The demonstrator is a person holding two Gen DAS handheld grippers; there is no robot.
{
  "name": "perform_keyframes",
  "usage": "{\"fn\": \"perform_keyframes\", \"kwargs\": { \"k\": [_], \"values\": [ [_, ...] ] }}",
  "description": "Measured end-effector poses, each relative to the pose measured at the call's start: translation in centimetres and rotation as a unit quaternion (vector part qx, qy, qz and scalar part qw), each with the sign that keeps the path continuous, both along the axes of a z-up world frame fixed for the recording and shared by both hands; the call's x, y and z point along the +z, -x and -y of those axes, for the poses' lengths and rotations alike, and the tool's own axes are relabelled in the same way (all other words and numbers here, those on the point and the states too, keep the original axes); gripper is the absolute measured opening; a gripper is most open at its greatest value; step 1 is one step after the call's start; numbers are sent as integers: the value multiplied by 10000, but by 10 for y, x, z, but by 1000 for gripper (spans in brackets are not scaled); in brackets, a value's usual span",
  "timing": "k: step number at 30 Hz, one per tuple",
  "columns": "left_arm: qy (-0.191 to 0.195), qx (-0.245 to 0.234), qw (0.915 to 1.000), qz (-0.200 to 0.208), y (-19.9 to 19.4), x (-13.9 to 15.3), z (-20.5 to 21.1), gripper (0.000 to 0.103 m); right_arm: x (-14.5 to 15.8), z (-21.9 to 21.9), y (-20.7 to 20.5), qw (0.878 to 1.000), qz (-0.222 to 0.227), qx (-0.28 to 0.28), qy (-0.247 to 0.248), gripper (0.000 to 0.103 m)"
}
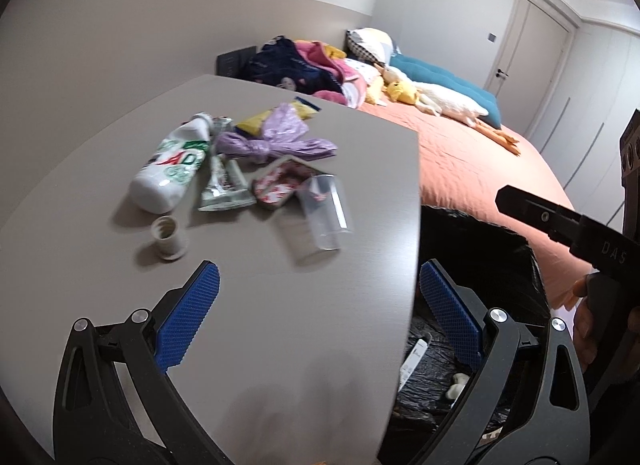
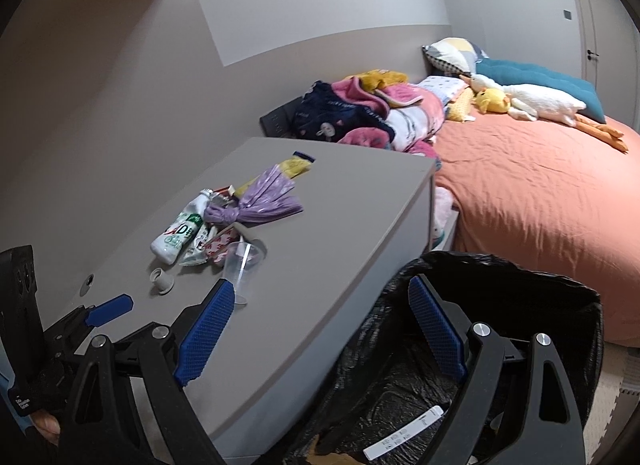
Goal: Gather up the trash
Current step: 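Move both open tools back over the cluttered table, then grasp the small cream cup with the left tool while the right tool grasps the clear measuring cup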
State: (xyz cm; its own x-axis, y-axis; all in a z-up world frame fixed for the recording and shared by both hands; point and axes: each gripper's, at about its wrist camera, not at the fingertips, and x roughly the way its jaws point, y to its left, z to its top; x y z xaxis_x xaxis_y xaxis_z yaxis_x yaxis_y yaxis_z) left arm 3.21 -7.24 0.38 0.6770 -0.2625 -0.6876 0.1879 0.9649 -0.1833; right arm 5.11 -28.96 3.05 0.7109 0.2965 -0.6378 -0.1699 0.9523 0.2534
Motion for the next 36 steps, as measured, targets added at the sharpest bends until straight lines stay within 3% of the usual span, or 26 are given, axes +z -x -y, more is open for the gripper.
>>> {"fn": "perform_keyframes", "kwargs": {
  "k": [10, 21, 26, 34, 36],
  "values": [
    [-25, 502, 9986, -179, -15, -16, -42, 95, -14, -37, -25, 9993, -221, 315, 4, 89],
    [-39, 746, 9964, -412, -40, -38, -75, 61, -41, -78, -54, 9967, -503, 619, 133, 89],
    [-104, 780, 9958, -470, -50, -44, -81, 57, -51, -94, -67, 9956, -588, 702, 181, 89],
    [-147, 817, 9949, -577, -65, -52, -86, 50, -68, -111, -87, 9940, -769, 714, 323, 72],
    [-150, 809, 9950, -573, -66, -52, -86, 49, -72, -112, -90, 9933, -828, 727, 348, 58]
  ]
}}
